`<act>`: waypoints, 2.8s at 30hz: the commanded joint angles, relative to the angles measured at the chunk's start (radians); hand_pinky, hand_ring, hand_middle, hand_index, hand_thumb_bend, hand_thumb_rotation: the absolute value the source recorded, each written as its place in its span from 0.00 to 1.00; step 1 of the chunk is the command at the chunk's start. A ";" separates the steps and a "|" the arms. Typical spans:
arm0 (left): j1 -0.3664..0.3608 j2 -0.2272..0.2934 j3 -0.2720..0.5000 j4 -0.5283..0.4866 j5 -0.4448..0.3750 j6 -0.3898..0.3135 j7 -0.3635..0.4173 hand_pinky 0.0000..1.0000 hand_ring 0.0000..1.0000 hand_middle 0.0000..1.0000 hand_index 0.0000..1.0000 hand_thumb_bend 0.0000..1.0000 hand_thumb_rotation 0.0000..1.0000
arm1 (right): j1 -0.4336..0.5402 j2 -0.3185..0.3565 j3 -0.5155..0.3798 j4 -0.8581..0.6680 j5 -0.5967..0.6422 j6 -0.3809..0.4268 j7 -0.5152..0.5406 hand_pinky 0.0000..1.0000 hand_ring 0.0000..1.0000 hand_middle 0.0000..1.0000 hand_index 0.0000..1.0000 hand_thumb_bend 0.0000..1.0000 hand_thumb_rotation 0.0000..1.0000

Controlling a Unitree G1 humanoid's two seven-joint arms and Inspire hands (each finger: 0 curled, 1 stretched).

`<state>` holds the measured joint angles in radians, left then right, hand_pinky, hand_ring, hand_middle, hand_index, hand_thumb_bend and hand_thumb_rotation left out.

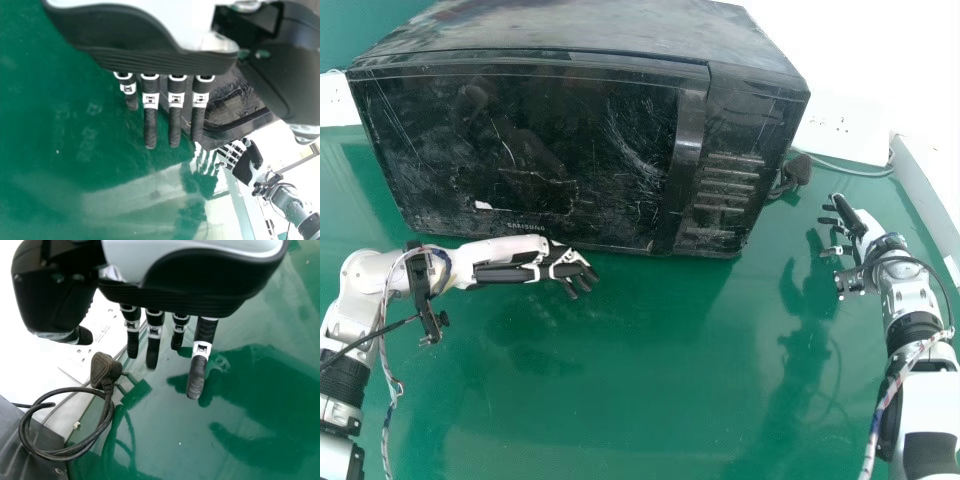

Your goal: Open the door of oven

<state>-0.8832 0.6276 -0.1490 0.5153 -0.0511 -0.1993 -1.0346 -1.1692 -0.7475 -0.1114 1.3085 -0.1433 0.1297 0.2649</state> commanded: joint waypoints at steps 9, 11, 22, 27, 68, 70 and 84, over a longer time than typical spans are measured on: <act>0.062 0.003 -0.062 0.023 0.048 0.023 -0.058 0.61 0.70 0.76 0.78 0.57 0.30 | 0.068 0.019 0.013 0.046 -0.016 0.061 0.033 0.51 0.72 0.83 0.93 0.53 0.45; 0.062 0.003 -0.063 0.027 0.048 0.016 -0.058 0.61 0.70 0.76 0.78 0.56 0.30 | 0.067 0.017 0.013 0.046 -0.015 0.065 0.043 0.51 0.73 0.84 0.93 0.52 0.45; 0.079 -0.003 -0.037 0.017 0.018 0.015 -0.030 0.62 0.71 0.77 0.78 0.57 0.30 | 0.066 0.019 0.012 0.047 -0.016 0.071 0.031 0.54 0.74 0.82 0.90 0.56 0.42; 0.114 -0.043 0.039 0.001 -0.061 0.001 0.038 0.55 0.67 0.74 0.76 0.60 0.49 | 0.064 0.020 0.019 0.047 -0.019 0.072 0.028 0.53 0.72 0.82 0.90 0.55 0.43; 0.308 -0.173 0.259 -0.568 -0.553 0.587 0.113 0.58 0.86 0.96 0.98 0.98 0.65 | 0.068 0.011 0.039 0.047 -0.031 0.059 0.066 0.54 0.74 0.85 0.93 0.65 0.58; 0.313 -0.176 0.262 -0.589 -0.565 0.606 0.132 0.59 0.88 0.97 0.97 1.00 0.64 | 0.067 0.011 0.044 0.047 -0.035 0.057 0.066 0.54 0.74 0.84 0.93 0.64 0.59; 0.364 -0.185 0.280 -0.749 -0.599 0.637 0.252 0.63 0.92 0.95 0.88 1.00 0.77 | 0.070 0.007 0.043 0.049 -0.029 0.056 0.082 0.53 0.74 0.83 0.94 0.66 0.60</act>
<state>-0.5447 0.4429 0.1281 -0.2088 -0.6492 0.4470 -0.7890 -1.1783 -0.7600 -0.0822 1.3083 -0.1518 0.1308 0.3031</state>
